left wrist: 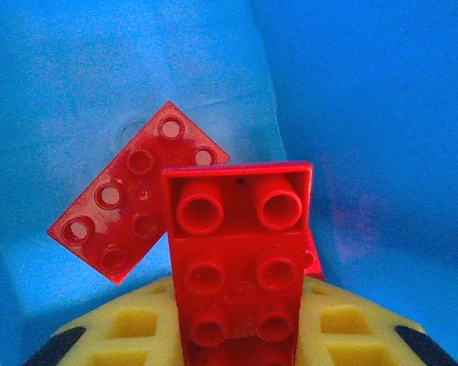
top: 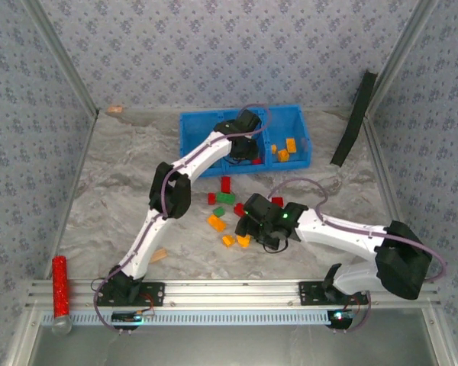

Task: Sort the legos into containers by color
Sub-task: Place the lego in the container.

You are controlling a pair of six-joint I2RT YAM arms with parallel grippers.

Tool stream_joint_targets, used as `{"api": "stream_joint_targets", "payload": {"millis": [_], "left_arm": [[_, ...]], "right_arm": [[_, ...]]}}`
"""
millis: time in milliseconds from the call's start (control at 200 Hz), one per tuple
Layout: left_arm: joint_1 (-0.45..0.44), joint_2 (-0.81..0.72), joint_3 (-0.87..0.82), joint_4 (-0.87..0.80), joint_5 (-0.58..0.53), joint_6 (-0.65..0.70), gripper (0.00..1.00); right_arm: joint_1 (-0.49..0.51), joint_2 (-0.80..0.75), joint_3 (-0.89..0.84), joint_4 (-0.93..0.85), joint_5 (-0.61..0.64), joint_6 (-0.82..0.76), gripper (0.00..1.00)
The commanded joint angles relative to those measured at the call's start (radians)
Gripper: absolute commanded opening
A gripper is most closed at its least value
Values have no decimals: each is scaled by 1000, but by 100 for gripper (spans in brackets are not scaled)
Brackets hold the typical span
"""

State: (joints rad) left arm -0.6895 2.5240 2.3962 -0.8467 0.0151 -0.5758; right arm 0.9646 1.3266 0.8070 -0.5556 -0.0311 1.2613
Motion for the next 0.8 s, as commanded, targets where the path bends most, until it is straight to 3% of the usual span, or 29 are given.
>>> {"api": "stream_joint_targets", "payload": {"millis": [0,390,795], "left_arm": [[2,-1,-3,-11,23,-9,31],[16,-48,-27,-2,62,3,48],[22,-229,-60,-2,119,28,50]], "right_arm": [[7,32,40,-9,1,21,82],[0,175,78,43,-24,-36,79],[-10,313,129,52,-63,-96,65]]}}
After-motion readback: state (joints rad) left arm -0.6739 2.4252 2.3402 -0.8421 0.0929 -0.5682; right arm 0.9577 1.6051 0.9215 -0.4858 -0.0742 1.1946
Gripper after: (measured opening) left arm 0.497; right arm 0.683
